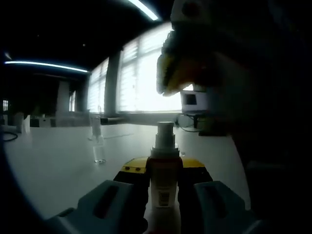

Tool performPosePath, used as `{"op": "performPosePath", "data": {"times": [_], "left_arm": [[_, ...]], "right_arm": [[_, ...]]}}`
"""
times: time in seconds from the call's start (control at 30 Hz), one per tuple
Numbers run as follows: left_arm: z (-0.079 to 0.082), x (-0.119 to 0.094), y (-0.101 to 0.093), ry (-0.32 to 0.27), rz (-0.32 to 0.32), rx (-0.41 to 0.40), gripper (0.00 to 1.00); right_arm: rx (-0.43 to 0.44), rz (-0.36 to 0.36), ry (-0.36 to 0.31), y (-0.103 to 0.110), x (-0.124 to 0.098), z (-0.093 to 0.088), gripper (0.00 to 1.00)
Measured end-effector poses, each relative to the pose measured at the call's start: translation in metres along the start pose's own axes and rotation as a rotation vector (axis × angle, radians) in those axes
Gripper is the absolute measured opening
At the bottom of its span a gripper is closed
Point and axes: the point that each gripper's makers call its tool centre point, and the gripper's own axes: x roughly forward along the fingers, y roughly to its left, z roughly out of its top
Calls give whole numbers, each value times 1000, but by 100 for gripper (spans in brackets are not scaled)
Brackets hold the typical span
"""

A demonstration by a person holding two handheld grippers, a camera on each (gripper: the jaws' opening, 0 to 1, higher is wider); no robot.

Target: Clamp pump bottle remove cover press pump head put on cover

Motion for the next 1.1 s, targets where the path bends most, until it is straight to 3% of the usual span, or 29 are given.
{"op": "performPosePath", "data": {"times": [0.07,0.23,0.5,0.6,0.77,1.1], "left_arm": [[0,0,0,0,-1,0,13],[0,0,-1,0,-2,1,13],[0,0,-1,-2,-5,-1,13],[1,0,-2,-2,-10,-2,13],[1,1,-2,-2,-12,-5,13],[1,1,-2,-1,-11,-11,13]], "right_arm": [[-33,57,7,9,2,1,0],[-109,93,62,7,9,1,0],[-131,214,150,14,15,-2,0],[-128,223,151,11,16,4,0],[-142,272,214,13,20,-3,0],[-203,271,257,13,24,-9,0]]}}
